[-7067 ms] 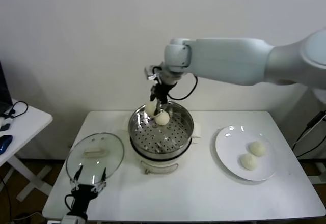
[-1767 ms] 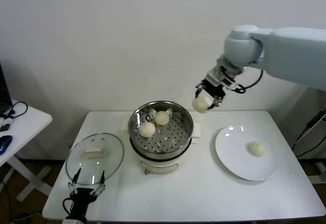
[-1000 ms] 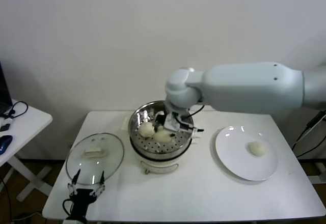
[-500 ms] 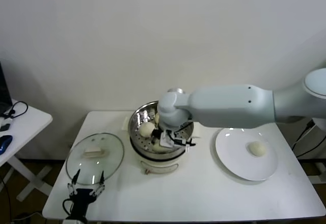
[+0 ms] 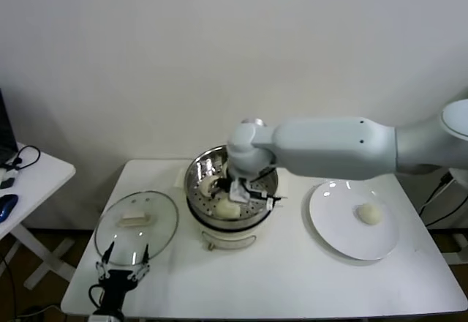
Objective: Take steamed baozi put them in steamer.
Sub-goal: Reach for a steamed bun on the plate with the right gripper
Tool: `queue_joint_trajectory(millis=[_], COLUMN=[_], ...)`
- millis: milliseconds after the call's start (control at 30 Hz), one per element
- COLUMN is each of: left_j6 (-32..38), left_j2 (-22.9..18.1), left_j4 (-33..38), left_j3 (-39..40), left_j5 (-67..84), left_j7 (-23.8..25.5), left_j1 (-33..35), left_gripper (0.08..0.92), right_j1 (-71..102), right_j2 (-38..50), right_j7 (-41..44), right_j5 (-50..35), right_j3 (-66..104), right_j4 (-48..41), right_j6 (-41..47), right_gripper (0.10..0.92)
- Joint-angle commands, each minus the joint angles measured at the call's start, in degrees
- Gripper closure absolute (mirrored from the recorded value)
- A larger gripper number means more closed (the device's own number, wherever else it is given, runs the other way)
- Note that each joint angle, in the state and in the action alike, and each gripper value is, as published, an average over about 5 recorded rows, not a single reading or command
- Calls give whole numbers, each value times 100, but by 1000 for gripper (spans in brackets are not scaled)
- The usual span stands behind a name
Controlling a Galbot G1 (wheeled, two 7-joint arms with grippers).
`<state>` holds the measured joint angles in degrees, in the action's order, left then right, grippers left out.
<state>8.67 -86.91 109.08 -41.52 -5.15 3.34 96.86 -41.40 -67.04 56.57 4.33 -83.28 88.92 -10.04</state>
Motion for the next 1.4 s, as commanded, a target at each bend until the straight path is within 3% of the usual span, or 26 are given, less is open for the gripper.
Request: queue_joint_trajectory(millis=[33,200,333,533,800,1100,1400], left_j6=[-1,-1,7,39,75,98,99], left_j2=[7,0,1,4,-9,-47,-115], left_j4=[30,44,32,-7,-55,-62,-29], left_j3=[-1,28,48,52,48,16,5], left_j5=[-4,-4,-4,1,-25,-110,-221], left_j7=[1,3,4,1,-13,-36,-46], left_j1=[15,9,-2,1,34,111,189], left_gripper=[177,177,177,177,177,177,177], right_j1=[-1689,-2399,-2352,-1581,216,2377,3167], right_j2=[858,1562,2280,3307,4027,3937,3340], right_j7=[703,706,644,548,467,338,248], right_j5=[-2138,-3281,-3571,-2718,-1608,-741,-346], right_j3=[-838,-2027,-2615,-2757,-1261,919,1857], right_j4=[-239,-327,-443,-918,-1631,-2626,-3566], right_j6=[-21,687,1166,1323,1293,1076,618], right_gripper=[203,203,203,203,203,203,203])
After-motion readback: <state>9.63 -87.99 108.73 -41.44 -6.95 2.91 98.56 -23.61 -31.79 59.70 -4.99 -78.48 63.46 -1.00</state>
